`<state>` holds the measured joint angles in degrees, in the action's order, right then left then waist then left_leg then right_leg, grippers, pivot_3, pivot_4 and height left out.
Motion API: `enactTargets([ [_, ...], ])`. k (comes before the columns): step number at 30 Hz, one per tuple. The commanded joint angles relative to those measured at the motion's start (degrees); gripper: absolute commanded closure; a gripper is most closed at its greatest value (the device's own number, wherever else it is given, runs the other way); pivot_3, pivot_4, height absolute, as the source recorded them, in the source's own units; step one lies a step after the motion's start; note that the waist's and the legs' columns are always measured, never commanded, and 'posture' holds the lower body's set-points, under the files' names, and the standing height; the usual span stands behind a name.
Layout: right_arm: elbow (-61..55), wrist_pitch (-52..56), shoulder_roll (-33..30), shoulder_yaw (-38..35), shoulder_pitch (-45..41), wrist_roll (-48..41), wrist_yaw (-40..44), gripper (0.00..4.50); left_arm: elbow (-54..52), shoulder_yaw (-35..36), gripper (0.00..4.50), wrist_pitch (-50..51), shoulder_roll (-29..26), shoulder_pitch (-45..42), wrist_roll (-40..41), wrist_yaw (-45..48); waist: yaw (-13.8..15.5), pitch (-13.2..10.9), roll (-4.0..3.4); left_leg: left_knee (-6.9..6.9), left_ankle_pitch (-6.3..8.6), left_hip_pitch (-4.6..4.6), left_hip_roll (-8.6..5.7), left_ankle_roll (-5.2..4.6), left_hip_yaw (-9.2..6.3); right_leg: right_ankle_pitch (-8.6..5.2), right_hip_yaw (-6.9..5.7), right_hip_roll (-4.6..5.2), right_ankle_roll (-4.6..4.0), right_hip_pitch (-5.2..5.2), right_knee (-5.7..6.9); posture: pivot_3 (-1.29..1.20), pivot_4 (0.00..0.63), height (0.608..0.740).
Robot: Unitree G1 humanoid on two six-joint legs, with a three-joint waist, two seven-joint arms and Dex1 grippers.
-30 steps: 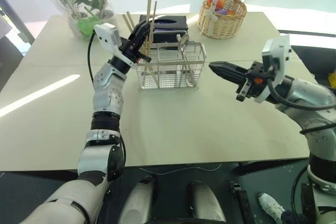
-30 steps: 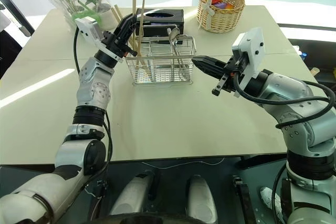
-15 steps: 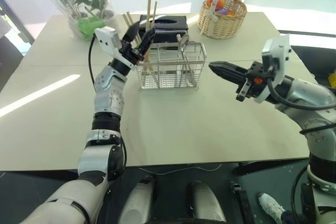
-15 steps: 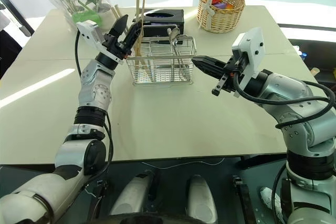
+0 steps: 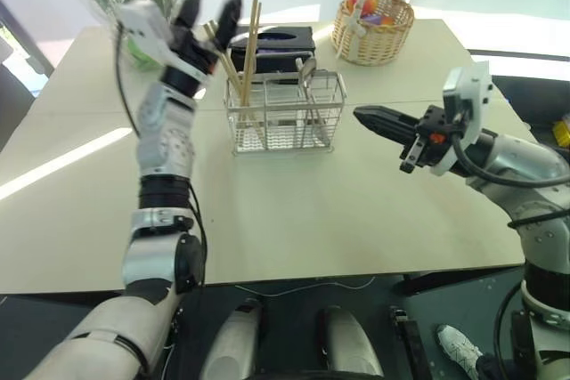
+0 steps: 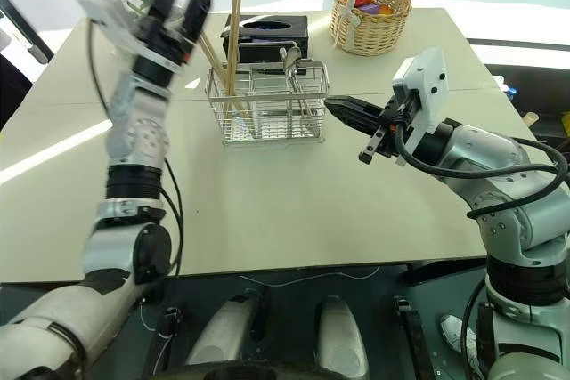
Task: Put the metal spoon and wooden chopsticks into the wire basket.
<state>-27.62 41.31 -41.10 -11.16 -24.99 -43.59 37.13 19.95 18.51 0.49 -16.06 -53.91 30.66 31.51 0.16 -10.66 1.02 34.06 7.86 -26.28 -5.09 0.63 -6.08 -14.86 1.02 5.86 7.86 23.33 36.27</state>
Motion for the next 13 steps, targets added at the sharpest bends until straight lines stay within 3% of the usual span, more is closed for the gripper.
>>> enactTargets([
  [1,0.8,-3.5,0.5,-1.4,1.2,2.2,-0.2,4.5,-7.4,1.9,0.81,4.3,-5.2,3.9,-0.3,-2.9,-0.3,0.0,-0.02,0.0,0.0,0.01,0.0,0.0,0.01,0.0,0.01,0.0,0.0,0.0,0.0,0.0,0.15,0.74],
  [6,7.8,-13.1,3.8,-0.4,3.3,12.1,-3.6,4.5,-15.3,3.8,3.42,10.1,-10.3,13.7,-0.9,-7.2,-0.2,0.0,-0.02,0.0,-0.01,0.12,-0.03,0.01,-0.01,0.0,0.03,0.0,0.0,-0.1,0.05,0.0,0.15,0.74],
  [8,12.3,-18.8,7.0,0.3,4.7,17.5,-7.3,4.5,-20.1,5.6,4.43,12.3,-10.9,22.5,-0.8,-8.8,-0.1,0.0,-0.02,0.0,-0.01,0.12,-0.03,0.01,-0.01,0.0,0.03,0.0,-0.01,-0.1,0.05,0.0,0.15,0.74],
  [13,19.0,-28.9,14.3,0.5,8.4,25.1,-13.8,4.5,-28.1,5.6,4.48,13.0,-8.5,36.6,-3.7,-14.0,-0.4,0.0,-0.06,-0.35,0.0,0.52,0.01,0.03,0.18,-0.02,0.25,0.01,-0.03,-0.23,0.03,0.0,0.15,0.74],
])
